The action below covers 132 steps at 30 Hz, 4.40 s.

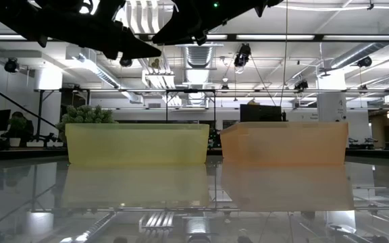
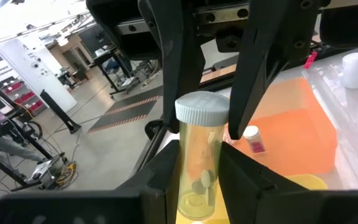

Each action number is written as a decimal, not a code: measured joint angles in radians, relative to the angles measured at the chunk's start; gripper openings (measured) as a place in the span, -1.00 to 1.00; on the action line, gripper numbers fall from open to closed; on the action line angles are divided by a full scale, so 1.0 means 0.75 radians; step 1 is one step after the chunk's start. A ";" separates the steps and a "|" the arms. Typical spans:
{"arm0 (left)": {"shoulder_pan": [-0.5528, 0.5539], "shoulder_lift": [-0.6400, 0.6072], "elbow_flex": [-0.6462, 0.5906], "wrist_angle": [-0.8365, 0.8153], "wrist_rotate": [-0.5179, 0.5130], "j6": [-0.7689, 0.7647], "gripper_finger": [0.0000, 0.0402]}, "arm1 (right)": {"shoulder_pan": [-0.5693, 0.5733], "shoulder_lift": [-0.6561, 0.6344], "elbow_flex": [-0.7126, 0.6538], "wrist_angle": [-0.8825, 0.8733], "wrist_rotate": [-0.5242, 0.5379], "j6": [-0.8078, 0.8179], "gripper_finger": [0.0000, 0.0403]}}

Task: Pick and place medicine bottles into bin by pill shape (circle, oval)
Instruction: Put the yellow pill bottle into the yellow bin, then put the transparent pill bottle into the orange bin

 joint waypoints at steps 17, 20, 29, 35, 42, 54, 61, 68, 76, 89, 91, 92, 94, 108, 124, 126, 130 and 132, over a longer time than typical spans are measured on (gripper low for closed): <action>-0.001 -0.049 0.000 -0.182 -0.035 0.008 -0.10 | -0.005 0.000 0.000 0.001 0.013 0.133 -0.44; 0.000 -0.107 0.000 -0.295 -0.076 0.009 -0.07 | -0.019 0.000 0.000 -0.013 0.013 0.200 -0.44; 0.000 -0.326 -0.001 -0.462 -0.084 -0.003 -0.07 | -0.078 0.014 0.000 -0.084 0.015 0.367 -0.44; -0.001 -0.414 -0.001 -0.454 -0.086 -0.003 -0.07 | -0.086 0.106 0.000 -0.025 0.011 0.410 -0.44; -0.001 -0.455 -0.001 -0.453 -0.086 0.004 -0.07 | -0.088 0.324 0.133 -0.008 0.006 0.415 -0.44; -0.001 -0.443 -0.001 -0.454 -0.087 0.009 -0.07 | -0.104 0.630 0.441 -0.198 -0.027 0.429 -0.44; -0.001 -0.443 -0.001 -0.452 -0.086 0.009 -0.07 | -0.117 0.674 0.499 -0.248 -0.099 0.486 -0.44; -0.001 -0.442 -0.001 -0.450 -0.087 0.009 -0.07 | -0.121 0.674 0.498 -0.321 -0.104 0.498 -0.44; -0.001 -0.437 -0.001 -0.427 -0.086 0.009 -0.07 | -0.120 0.678 0.497 -0.338 -0.105 0.512 -0.43; -0.001 -0.426 -0.001 -0.418 -0.086 0.031 -0.07 | -0.120 0.678 0.496 -0.350 -0.105 0.511 -0.17; -0.001 -0.426 -0.001 -0.418 -0.086 0.031 -0.07 | -0.120 0.678 0.496 -0.350 -0.105 0.510 -0.11; 0.000 -0.426 -0.001 -0.418 -0.086 0.031 -0.07 | -0.120 0.678 0.496 -0.350 -0.104 0.510 -0.08; -0.001 -0.426 -0.001 -0.418 -0.086 0.031 -0.07 | -0.120 0.676 0.496 -0.352 -0.104 0.509 -0.05; 0.000 -0.424 -0.001 -0.414 -0.087 0.031 -0.07 | -0.120 0.649 0.584 -0.586 -0.104 0.448 -0.04; -0.001 -0.393 -0.001 -0.349 -0.082 0.031 -0.07 | 0.025 0.262 0.612 -1.328 -0.094 0.708 -0.11; -0.001 -0.388 -0.001 -0.336 -0.082 0.031 -0.07 | 0.060 0.201 0.606 -1.414 -0.094 0.808 -0.11; -0.001 -0.380 -0.001 -0.322 -0.082 0.030 -0.07 | 0.129 0.098 0.598 -1.573 -0.095 1.022 -0.11; -0.001 -0.379 -0.001 -0.319 -0.082 0.030 -0.07 | 0.168 0.064 0.598 -1.651 -0.094 1.141 -0.11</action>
